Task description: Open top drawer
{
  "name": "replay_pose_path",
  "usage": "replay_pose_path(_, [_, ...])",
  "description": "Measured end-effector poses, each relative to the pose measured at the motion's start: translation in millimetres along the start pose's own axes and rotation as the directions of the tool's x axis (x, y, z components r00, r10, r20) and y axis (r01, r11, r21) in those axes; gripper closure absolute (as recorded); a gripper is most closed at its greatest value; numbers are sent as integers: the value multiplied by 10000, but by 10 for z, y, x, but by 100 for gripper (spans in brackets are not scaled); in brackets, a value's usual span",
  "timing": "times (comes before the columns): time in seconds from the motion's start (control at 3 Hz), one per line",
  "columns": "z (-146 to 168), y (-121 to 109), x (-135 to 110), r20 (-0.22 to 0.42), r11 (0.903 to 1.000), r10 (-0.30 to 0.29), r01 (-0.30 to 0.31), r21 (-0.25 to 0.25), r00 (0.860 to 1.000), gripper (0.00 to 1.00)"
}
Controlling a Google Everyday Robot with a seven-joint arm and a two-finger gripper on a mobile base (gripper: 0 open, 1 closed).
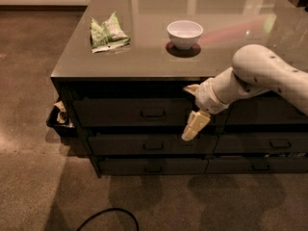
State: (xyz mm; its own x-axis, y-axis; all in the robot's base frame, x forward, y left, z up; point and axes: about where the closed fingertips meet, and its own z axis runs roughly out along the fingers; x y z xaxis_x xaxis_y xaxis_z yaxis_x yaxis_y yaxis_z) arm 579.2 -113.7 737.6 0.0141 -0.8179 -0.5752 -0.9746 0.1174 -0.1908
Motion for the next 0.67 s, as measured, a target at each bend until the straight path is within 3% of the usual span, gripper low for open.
replay_pose_path(0.67, [558,-260,143,400,9982,469,-453,-402,9981,0])
